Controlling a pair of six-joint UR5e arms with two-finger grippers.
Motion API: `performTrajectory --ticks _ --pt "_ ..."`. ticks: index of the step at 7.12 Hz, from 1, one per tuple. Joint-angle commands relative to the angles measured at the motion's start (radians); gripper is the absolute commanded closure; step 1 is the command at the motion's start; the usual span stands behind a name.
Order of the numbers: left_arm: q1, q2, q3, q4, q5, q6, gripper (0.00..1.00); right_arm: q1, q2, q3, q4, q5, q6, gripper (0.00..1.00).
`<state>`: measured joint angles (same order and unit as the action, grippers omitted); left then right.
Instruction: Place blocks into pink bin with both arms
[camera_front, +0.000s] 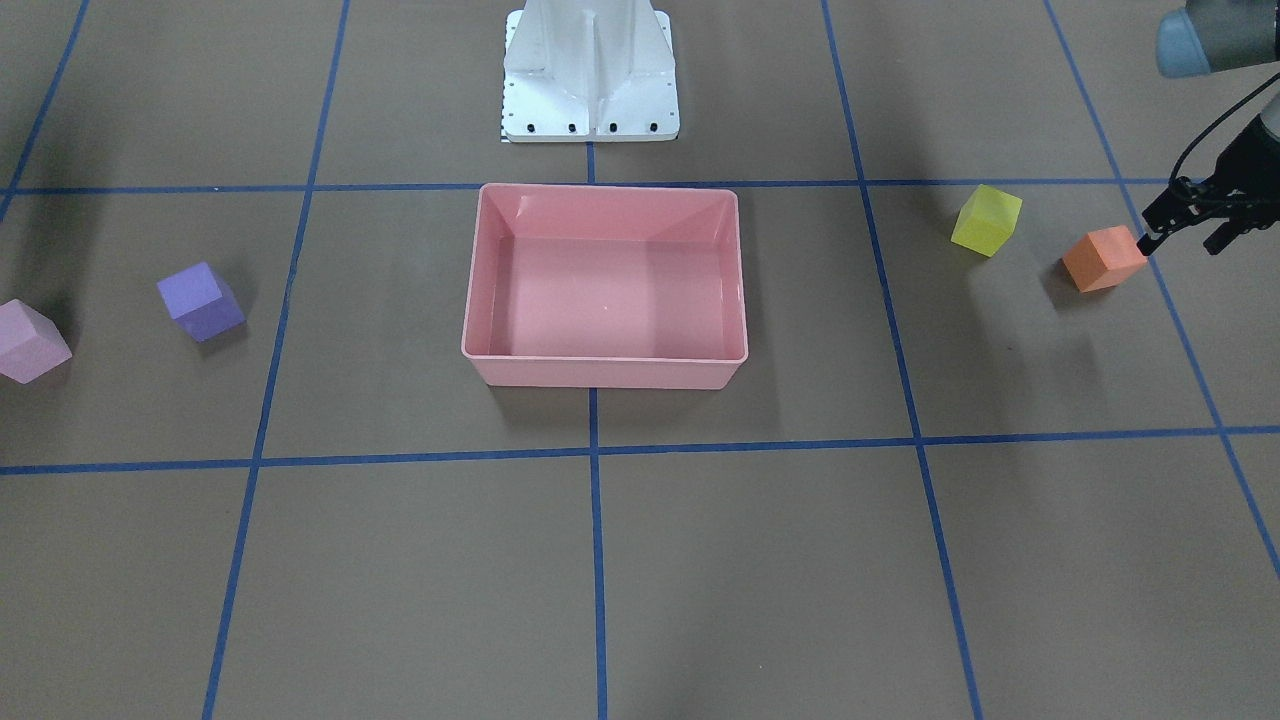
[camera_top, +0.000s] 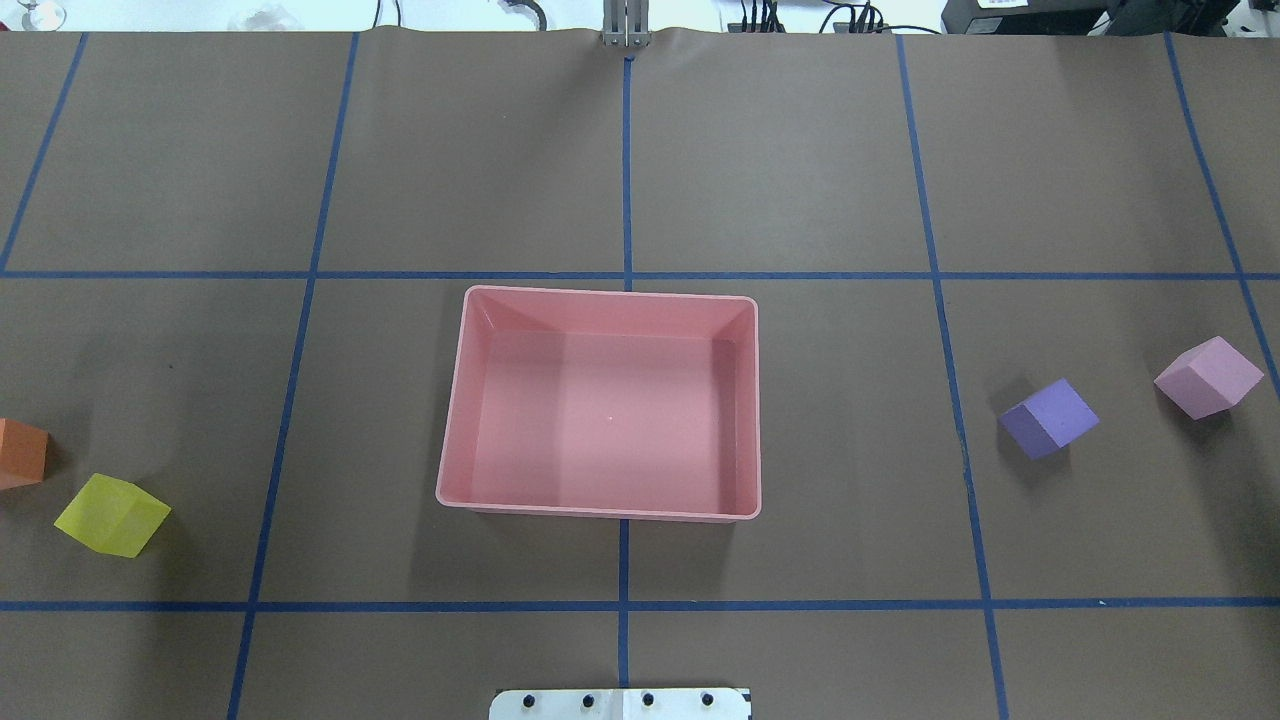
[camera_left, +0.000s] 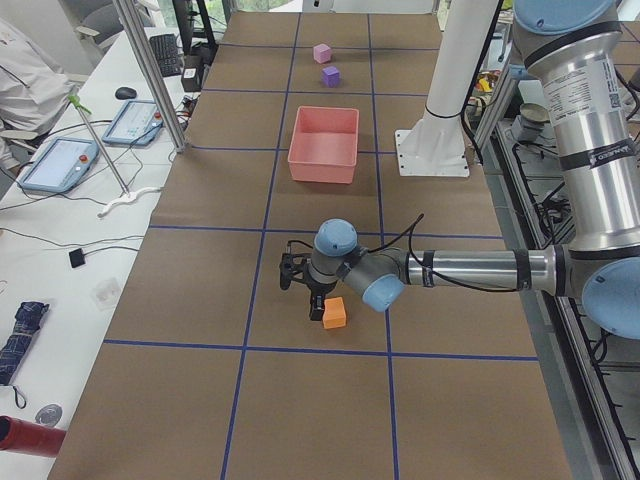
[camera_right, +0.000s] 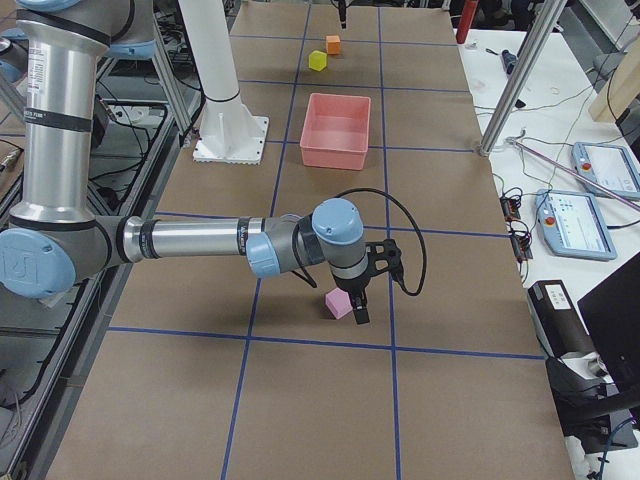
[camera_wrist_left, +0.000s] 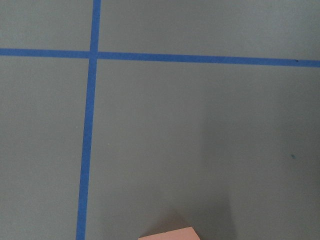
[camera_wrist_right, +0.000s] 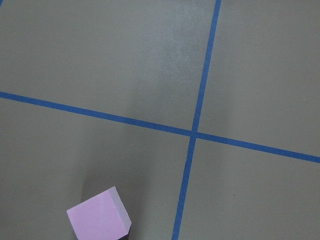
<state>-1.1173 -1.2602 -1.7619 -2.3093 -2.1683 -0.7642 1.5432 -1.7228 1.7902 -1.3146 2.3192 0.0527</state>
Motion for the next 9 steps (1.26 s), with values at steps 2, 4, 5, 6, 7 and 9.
performTrajectory --ticks 2,4,5,6,7,9 --pt "0.125 0.024 0.005 -0.019 0.077 -0.086 0.00 0.000 -0.003 -0.002 0.000 -0.001 -0.001 0.00" --pt "0.155 0.027 0.028 -0.019 0.105 -0.086 0.00 0.000 -0.003 -0.002 0.000 -0.001 -0.002 0.00" --pt "0.172 0.027 0.041 -0.022 0.111 -0.086 0.00 0.000 -0.003 -0.002 0.000 -0.003 -0.002 0.00" --pt "0.178 0.027 0.050 -0.035 0.111 -0.087 0.00 0.000 -0.003 0.000 0.002 -0.003 -0.004 0.00" --pt "0.183 0.019 0.059 -0.035 0.111 -0.087 0.00 0.000 -0.003 -0.002 0.000 -0.004 -0.007 0.00" --pt "0.217 0.016 0.065 -0.036 0.111 -0.086 0.07 0.000 -0.003 -0.002 0.002 -0.004 -0.008 0.00"
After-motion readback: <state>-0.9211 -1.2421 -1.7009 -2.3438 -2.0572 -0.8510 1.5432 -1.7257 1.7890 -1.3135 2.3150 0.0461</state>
